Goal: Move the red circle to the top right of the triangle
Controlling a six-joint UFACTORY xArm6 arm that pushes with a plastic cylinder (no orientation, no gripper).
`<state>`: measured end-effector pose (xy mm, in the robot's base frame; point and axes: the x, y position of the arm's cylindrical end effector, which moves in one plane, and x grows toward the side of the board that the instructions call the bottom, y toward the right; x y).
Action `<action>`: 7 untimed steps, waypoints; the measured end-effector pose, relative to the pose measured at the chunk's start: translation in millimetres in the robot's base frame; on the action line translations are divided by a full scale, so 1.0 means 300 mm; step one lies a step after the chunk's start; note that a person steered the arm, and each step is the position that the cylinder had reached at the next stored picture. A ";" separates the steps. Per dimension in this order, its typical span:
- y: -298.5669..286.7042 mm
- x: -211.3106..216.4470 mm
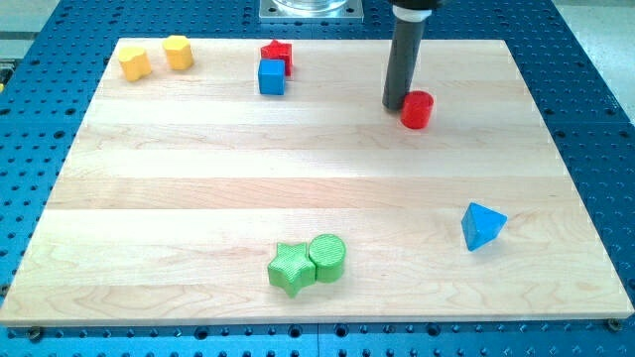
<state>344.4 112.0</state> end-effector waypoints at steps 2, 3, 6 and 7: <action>0.167 0.277; 0.106 0.171; 0.334 0.201; 0.214 0.104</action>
